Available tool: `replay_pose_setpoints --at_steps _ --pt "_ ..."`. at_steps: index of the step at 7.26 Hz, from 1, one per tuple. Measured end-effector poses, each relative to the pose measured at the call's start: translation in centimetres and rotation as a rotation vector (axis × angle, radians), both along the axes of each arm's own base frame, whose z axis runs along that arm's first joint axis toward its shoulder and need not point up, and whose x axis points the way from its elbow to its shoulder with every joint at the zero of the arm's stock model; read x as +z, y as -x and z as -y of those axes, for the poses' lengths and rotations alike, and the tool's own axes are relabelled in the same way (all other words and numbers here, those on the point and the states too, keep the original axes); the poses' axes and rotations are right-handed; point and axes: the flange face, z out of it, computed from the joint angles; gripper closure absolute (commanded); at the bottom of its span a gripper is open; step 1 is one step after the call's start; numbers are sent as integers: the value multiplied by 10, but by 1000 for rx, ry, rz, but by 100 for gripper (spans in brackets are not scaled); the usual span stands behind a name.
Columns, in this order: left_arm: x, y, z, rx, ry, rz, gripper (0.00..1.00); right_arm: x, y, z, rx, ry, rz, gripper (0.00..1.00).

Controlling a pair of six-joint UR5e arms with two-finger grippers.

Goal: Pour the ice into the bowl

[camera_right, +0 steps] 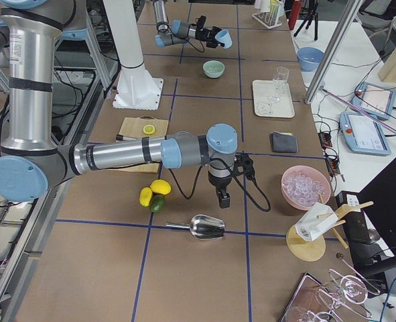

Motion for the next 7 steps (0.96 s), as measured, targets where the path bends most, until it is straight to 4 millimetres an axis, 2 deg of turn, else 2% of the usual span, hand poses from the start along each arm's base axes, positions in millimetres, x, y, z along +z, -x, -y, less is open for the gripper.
replay_pose_setpoints --at_steps 1,2,4,5,7 --pt "-2 0 -1 28 -5 -31 100 0 0 0 0 -1 0 0" --pt "6 2 -2 75 -4 -36 100 0 0 0 0 -1 1 0" --pt "46 20 7 231 51 -103 100 0 0 0 -1 -1 0 0" --pt "73 41 17 279 100 -117 100 0 0 0 -1 -1 0 0" --pt "134 98 30 296 223 -113 100 0 0 0 0 -1 0 0"
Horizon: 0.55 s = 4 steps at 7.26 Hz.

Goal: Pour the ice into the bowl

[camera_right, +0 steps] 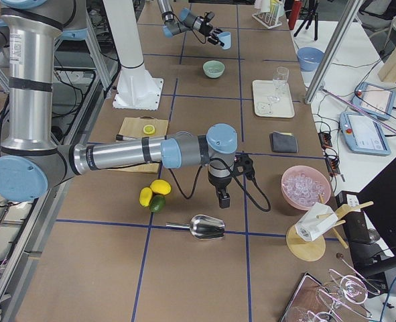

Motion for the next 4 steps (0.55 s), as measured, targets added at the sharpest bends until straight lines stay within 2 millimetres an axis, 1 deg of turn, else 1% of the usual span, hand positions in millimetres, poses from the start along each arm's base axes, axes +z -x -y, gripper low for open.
replay_pose_setpoints --at_steps 1,2,3,4 --pt "30 27 -2 -1 70 1 100 0 0 0 0 1 -1 0" --pt "59 48 -8 6 128 30 100 1 0 0 1 1 -1 0" --pt "86 61 -14 19 177 74 100 1 -1 0 1 1 -1 0" --pt "110 67 -17 25 214 111 100 1 -1 0 1 1 -1 0"
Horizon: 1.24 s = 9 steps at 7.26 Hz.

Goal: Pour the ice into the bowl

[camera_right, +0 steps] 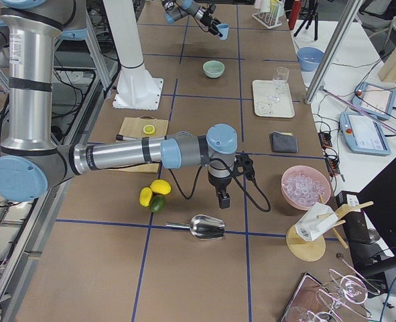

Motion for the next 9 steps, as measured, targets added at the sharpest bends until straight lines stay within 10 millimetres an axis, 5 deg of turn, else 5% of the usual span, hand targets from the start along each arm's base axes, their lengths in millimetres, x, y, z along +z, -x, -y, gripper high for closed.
replay_pose_setpoints --at_steps 2,5,6,7,9 --pt "27 1 -2 -11 59 4 100 0 -1 0 1 -1 0 0" --pt "31 -2 -2 -29 94 -41 100 0 -2 0 3 -1 0 0" --pt "33 -2 -2 -30 98 -41 89 0 -2 0 3 0 -1 0" --pt "36 -3 -3 -29 101 -37 65 1 -2 -1 3 1 -2 0" --pt "38 -5 -4 -25 103 -33 0 1 -2 -1 4 2 -2 0"
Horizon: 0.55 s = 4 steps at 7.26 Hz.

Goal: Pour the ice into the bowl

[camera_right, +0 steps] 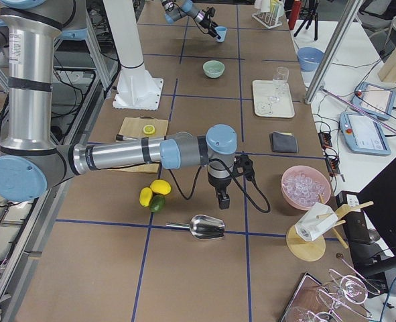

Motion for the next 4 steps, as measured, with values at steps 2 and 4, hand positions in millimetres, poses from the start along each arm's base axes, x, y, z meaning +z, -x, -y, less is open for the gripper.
replay_pose_setpoints --at_steps 2,4 --pt "0 -1 0 0 0 -1 0 0 0 0 0 1 0 0" --pt "-2 0 0 0 -5 -5 0 1 0 -1 1 3 1 0"
